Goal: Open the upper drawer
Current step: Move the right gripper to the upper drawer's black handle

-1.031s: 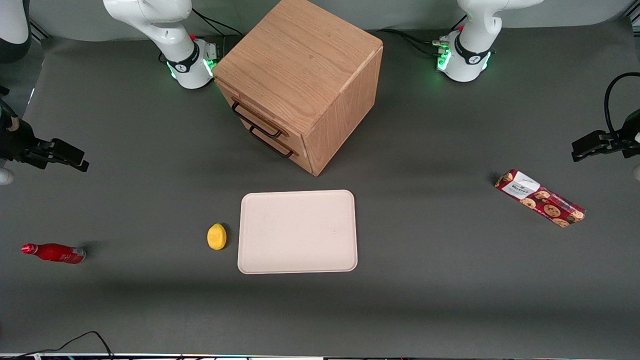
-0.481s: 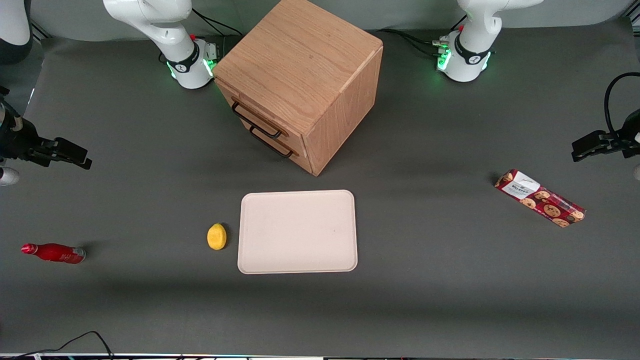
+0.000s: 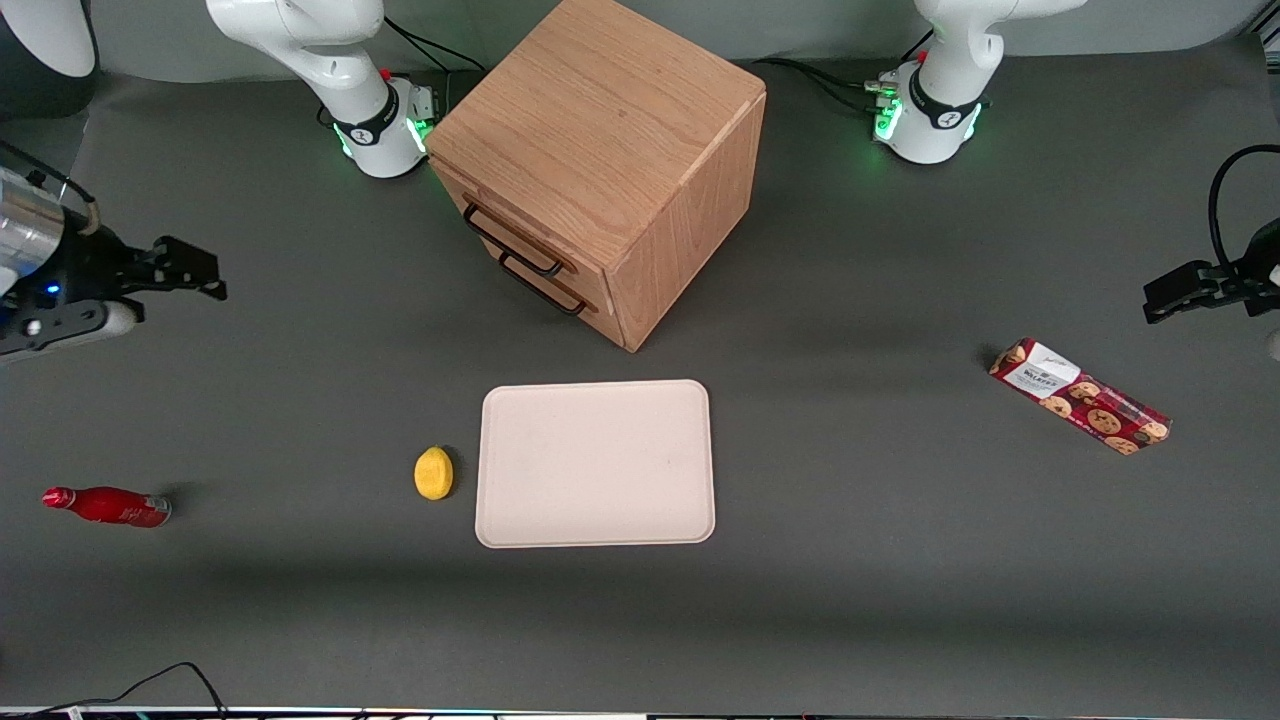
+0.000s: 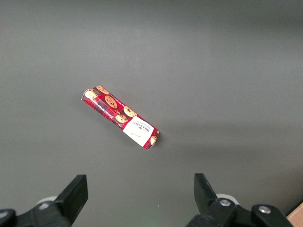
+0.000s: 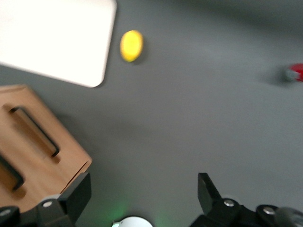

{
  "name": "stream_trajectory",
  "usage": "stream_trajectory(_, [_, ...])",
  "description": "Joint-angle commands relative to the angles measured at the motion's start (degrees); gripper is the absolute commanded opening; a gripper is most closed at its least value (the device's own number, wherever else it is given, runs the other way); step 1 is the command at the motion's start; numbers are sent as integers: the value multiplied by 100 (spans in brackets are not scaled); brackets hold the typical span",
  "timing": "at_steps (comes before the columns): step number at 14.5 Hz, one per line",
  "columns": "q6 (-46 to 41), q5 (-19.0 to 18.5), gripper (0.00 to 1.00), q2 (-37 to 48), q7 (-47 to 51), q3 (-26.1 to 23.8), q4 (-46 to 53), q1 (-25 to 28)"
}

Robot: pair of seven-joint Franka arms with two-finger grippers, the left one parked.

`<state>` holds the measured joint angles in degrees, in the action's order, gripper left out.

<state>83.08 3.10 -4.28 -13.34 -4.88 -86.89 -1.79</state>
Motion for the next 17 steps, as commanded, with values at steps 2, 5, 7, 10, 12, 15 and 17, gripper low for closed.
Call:
stream_trajectory(2, [-126, 349, 100, -65, -354, -485, 58, -31])
stream_trajectory(5, [76, 751, 100, -161, -362, -742, -82, 12])
stream_trajectory(7, [409, 1017, 100, -161, -510, -952, -345, 12])
stream_trajectory(10, [954, 1026, 100, -179, -599, -1418, -723, 3])
stream_trajectory(12, [1227, 1052, 100, -188, -608, -1673, -1022, 3])
stream_trajectory(15, [1387, 1044, 100, -240, -634, -2042, -1365, 12])
stream_trajectory(17, [1387, 1053, 100, -293, -880, -2113, -1524, 12])
